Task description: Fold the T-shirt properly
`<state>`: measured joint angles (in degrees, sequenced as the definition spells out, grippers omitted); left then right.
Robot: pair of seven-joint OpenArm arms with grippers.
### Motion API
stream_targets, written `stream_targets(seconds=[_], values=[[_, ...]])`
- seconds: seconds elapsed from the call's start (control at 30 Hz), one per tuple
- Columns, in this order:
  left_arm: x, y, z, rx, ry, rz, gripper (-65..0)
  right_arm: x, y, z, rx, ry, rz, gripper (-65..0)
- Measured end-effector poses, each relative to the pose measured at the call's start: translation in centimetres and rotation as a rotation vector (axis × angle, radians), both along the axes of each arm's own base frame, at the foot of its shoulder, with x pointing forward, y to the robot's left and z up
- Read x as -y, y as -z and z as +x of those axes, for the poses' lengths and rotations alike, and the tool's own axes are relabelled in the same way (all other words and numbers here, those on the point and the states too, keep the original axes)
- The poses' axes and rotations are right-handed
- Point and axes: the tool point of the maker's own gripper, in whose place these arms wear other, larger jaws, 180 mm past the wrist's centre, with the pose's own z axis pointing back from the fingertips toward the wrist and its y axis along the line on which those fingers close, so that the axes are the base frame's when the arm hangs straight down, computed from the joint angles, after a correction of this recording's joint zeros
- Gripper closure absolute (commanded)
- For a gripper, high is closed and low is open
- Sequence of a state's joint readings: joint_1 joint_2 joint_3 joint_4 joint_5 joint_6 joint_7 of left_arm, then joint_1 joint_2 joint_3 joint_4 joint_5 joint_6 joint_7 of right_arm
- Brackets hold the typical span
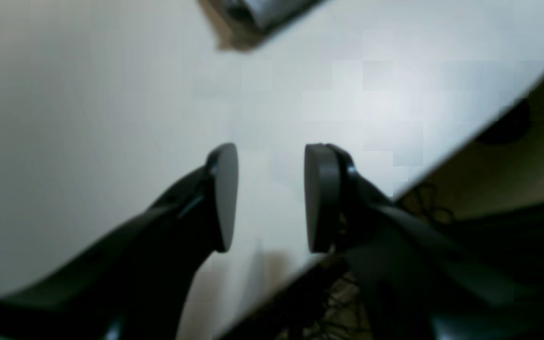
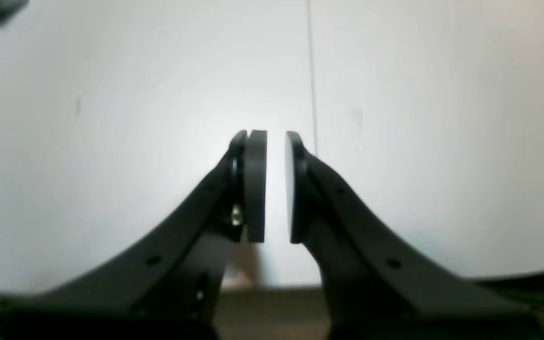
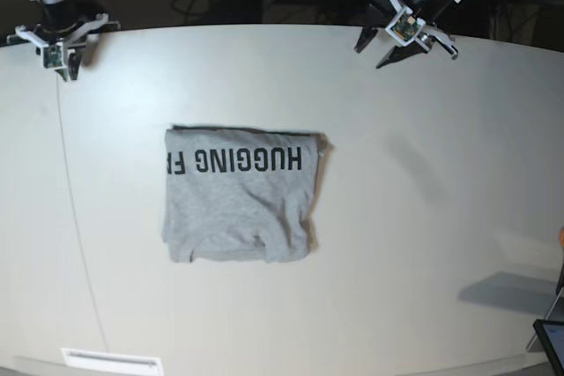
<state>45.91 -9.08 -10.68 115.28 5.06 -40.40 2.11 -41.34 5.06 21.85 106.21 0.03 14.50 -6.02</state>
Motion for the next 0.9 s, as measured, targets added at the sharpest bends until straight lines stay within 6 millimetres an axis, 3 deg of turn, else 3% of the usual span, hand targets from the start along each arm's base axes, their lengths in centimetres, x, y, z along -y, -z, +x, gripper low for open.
stream_targets(seconds=[0.13,0.4,0.6,0.73,0.9], values=[[0.8,-0.8,-2.0,0.01,0.016,-0.066,-23.0,-0.8,0.8,-1.7,-0.035,0.011,0.026,-6.4],[0.9,0.2,-5.6,-0.092,0.015,-0.067,-23.0,-0.9,2.2,-6.1,-0.144,0.029,0.032,-6.4],[1.0,1.2,-8.3,-0.173,-0.007,-0.083,-23.0,-0.9,3.0,-10.8,-0.262,0.032,0.031,-6.4],[0.2,3.6,-10.2,-0.253,-0.061,-0.104,-23.0,-1.4,4.9,-13.1,-0.349,0.089,0.065,-6.4],[-2.6,10.8,-13.1,-0.425,-0.182,-0.101,-23.0,-1.9,11.5,-15.7,-0.527,0.158,0.144,-6.4]])
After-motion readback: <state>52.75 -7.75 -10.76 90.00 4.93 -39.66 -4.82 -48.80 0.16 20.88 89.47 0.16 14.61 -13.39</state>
